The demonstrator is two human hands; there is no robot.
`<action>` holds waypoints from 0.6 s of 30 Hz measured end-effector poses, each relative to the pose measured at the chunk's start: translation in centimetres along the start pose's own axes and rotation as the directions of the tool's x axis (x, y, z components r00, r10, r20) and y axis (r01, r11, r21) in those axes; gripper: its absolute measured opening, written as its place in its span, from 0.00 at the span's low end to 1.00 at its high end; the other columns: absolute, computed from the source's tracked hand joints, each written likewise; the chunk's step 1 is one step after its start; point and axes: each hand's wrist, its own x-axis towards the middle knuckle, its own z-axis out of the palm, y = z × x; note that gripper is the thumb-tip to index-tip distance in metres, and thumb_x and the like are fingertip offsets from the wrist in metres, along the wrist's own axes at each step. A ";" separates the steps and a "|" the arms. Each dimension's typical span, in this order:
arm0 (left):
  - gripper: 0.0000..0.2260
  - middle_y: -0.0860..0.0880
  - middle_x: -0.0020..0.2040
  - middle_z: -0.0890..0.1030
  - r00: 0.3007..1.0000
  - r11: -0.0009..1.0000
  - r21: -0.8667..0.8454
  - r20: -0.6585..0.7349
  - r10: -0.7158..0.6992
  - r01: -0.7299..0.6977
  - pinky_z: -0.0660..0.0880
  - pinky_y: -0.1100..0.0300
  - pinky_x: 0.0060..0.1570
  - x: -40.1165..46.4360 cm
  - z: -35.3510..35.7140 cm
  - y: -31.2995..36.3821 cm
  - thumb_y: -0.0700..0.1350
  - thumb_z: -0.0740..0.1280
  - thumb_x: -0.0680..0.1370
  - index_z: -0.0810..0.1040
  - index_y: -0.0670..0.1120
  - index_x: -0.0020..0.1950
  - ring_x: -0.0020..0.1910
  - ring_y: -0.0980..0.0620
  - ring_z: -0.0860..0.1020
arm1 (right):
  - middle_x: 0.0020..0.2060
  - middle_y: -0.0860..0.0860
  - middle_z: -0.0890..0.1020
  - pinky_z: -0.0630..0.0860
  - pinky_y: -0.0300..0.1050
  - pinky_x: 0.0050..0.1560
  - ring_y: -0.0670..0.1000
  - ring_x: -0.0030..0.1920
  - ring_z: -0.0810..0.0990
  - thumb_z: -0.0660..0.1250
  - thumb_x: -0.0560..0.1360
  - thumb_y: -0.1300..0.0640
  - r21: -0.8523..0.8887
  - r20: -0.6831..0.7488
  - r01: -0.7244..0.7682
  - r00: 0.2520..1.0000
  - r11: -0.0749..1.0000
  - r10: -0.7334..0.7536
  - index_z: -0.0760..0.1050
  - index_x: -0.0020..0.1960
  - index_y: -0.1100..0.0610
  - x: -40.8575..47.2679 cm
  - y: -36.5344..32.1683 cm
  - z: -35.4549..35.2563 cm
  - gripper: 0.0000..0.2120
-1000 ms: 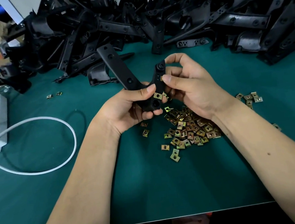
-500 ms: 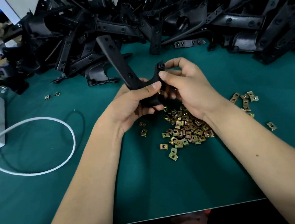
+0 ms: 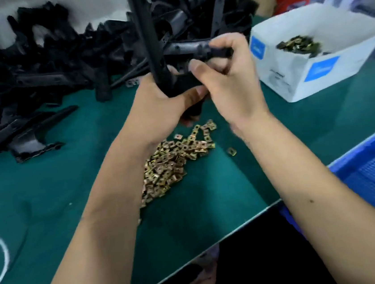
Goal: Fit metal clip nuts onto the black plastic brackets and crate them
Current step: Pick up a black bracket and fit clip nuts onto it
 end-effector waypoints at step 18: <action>0.14 0.41 0.56 0.85 0.551 0.818 0.470 0.607 -0.573 0.332 0.82 0.54 0.51 -7.7 42.3 -8.7 0.45 0.73 0.74 0.81 0.42 0.58 0.53 0.44 0.84 | 0.29 0.55 0.82 0.77 0.48 0.38 0.50 0.28 0.80 0.65 0.79 0.69 0.409 -0.667 -0.546 0.369 0.731 0.648 0.78 0.38 0.64 -17.3 14.4 -36.9 0.12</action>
